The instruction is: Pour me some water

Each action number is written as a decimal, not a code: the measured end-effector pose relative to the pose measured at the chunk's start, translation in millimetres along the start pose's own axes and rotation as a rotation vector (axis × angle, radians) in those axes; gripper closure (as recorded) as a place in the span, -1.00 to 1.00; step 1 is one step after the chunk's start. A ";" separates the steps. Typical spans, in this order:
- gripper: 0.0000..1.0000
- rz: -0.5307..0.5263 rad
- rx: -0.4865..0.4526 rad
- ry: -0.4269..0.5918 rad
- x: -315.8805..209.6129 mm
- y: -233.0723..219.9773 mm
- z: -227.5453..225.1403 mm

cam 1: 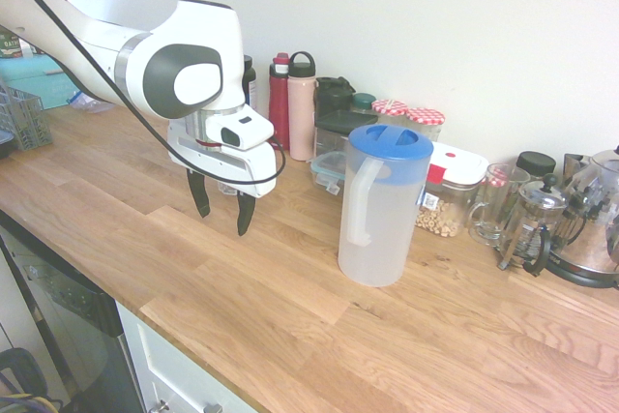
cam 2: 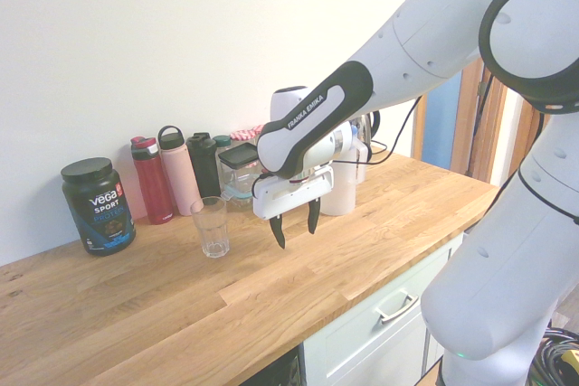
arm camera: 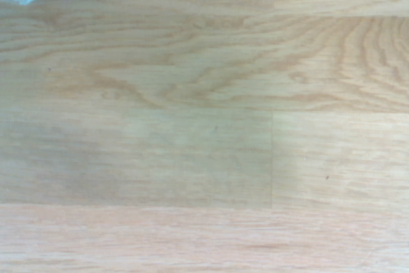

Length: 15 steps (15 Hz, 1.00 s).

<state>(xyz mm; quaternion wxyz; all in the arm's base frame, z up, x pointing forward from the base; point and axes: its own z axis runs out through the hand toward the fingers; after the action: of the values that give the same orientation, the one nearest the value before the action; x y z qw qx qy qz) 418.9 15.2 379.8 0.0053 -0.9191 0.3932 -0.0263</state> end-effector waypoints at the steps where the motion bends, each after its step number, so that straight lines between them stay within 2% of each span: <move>1: -1.00 0.000 -0.002 -0.002 -0.1 0.1 0.4; 4: -1.00 0.003 -0.010 -0.009 1.8 0.4 -10.0; 8: -1.00 -0.014 -0.013 0.027 5.4 13.0 -90.0; 11: -1.00 -0.060 -0.017 0.034 23.7 48.7 -154.1; 15: -1.00 -0.076 -0.001 0.058 70.2 114.4 -204.5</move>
<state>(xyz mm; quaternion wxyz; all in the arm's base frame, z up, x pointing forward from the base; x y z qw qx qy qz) 373.9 -112.3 583.7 -0.0077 -0.9322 0.3579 -0.0529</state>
